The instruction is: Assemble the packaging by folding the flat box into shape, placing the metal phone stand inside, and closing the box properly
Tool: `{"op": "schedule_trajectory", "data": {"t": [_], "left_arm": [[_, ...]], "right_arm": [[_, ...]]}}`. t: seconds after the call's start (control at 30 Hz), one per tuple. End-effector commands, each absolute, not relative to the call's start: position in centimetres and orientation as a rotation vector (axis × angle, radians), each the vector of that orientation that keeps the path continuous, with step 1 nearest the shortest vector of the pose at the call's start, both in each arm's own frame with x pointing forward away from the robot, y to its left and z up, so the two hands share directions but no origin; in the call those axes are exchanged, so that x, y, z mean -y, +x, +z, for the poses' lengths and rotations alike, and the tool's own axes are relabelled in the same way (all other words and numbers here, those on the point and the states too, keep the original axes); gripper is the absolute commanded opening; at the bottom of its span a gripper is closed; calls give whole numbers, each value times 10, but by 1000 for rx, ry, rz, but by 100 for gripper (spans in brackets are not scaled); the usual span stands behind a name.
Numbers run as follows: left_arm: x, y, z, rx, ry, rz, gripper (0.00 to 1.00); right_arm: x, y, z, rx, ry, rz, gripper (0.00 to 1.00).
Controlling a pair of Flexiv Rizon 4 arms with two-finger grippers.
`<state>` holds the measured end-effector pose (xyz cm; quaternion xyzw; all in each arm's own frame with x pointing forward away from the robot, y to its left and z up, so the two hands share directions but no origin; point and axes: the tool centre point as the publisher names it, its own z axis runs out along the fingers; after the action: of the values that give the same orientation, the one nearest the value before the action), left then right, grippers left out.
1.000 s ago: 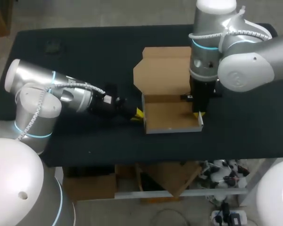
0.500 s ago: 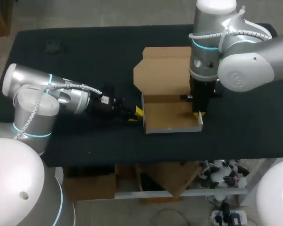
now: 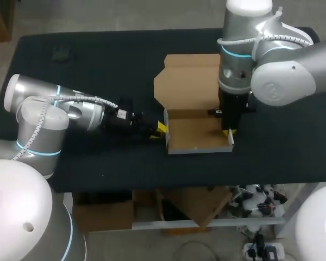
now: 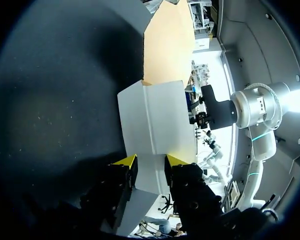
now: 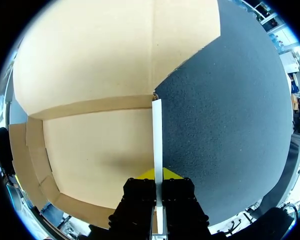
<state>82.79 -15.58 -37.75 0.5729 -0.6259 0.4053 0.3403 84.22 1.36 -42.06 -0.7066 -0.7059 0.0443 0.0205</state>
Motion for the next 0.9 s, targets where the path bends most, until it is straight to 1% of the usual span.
{"op": "schedule_trajectory", "data": {"t": [0.03, 0.4, 0.73, 0.9], "left_arm": [[161, 831, -379, 1635, 1489, 1042, 35], [164, 835, -378, 1688, 1551, 1022, 34], [161, 838, -377, 1724, 1607, 998, 42], [163, 839, -378, 1745, 1619, 980, 42]], "right_arm": [[-15, 842, -421, 2189, -2193, 140, 0], [-15, 842, -421, 2189, -2193, 140, 0], [-15, 842, -421, 2189, -2193, 140, 0], [-15, 842, -421, 2189, -2193, 140, 0]]}}
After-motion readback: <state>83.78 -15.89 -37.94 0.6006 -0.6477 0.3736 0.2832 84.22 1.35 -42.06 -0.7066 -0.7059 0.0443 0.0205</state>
